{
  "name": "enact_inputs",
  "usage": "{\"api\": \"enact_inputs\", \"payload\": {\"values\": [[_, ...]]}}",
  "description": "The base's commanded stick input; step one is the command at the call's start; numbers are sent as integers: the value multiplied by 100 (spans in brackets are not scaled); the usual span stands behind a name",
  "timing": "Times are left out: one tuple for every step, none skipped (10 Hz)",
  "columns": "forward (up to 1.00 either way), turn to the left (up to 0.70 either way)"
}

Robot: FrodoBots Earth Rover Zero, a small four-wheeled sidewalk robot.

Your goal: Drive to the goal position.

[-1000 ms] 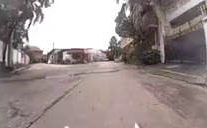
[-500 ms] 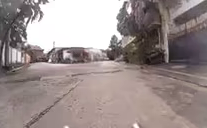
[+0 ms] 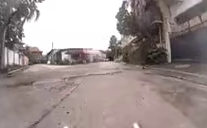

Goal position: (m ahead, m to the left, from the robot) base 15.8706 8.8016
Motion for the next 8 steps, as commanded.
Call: {"api": "enact_inputs", "payload": {"values": [[70, 0], [70, 0], [70, 0], [70, 0], [70, 0], [70, 0], [70, 0], [70, 0]]}}
